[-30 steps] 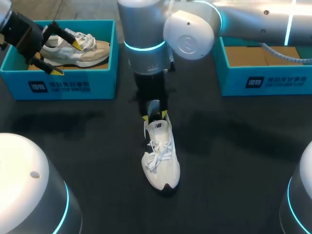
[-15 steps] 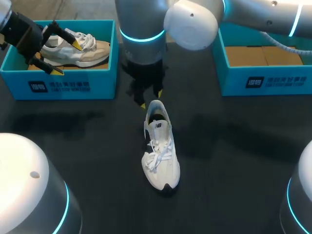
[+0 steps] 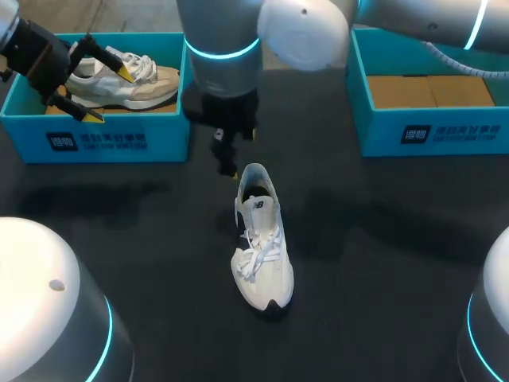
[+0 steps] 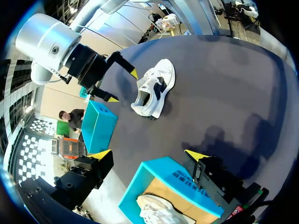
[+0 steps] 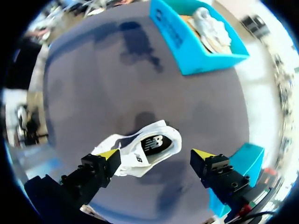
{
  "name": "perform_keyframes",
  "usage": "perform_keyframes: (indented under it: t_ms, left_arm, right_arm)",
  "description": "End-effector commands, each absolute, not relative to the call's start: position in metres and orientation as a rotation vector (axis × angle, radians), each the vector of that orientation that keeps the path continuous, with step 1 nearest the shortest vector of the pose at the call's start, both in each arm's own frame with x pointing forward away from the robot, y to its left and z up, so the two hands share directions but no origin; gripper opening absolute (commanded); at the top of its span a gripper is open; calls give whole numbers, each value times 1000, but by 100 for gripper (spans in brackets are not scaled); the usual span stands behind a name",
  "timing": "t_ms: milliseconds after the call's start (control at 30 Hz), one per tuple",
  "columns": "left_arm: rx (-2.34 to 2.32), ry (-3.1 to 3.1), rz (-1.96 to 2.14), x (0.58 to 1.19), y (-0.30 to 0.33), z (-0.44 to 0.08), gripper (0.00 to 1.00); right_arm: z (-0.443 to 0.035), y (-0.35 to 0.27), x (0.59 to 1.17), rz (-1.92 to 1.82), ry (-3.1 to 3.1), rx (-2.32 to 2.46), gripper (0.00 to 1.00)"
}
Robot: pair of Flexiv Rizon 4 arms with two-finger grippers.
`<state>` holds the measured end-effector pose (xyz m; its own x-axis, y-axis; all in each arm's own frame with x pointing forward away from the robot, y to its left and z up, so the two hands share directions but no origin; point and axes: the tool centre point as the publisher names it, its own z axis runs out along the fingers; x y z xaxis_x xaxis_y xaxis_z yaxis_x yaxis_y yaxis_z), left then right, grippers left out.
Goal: Take the shoe out of the shoebox, open the shoe tongue, remove and reinsert the insole, then place the shoe into the shoebox
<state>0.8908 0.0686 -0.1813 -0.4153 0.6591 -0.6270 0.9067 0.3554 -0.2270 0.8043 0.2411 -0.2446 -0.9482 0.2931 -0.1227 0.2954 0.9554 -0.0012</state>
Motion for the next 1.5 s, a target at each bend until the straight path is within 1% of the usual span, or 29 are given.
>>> perform_keyframes:
  t_ms: [33, 633, 833, 933, 1500]
  left_arm:
    - [1366, 2195, -771, 890, 69, -181, 100]
    - [1366, 2195, -771, 890, 69, -181, 100]
    - [1366, 2195, -771, 890, 69, -181, 100]
    - [1366, 2195, -771, 890, 69, -181, 100]
    - [1366, 2195, -771, 890, 69, -181, 100]
  right_arm:
    - [-250, 229, 807, 34, 3024, 79, 100]
    - [-251, 228, 807, 27, 3020, 75, 100]
    - [-269, 210, 825, -55, 2980, 109, 100]
    - [-276, 207, 833, -1, 2965, 122, 100]
    - [-333, 223, 870, -53, 2960, -37, 100]
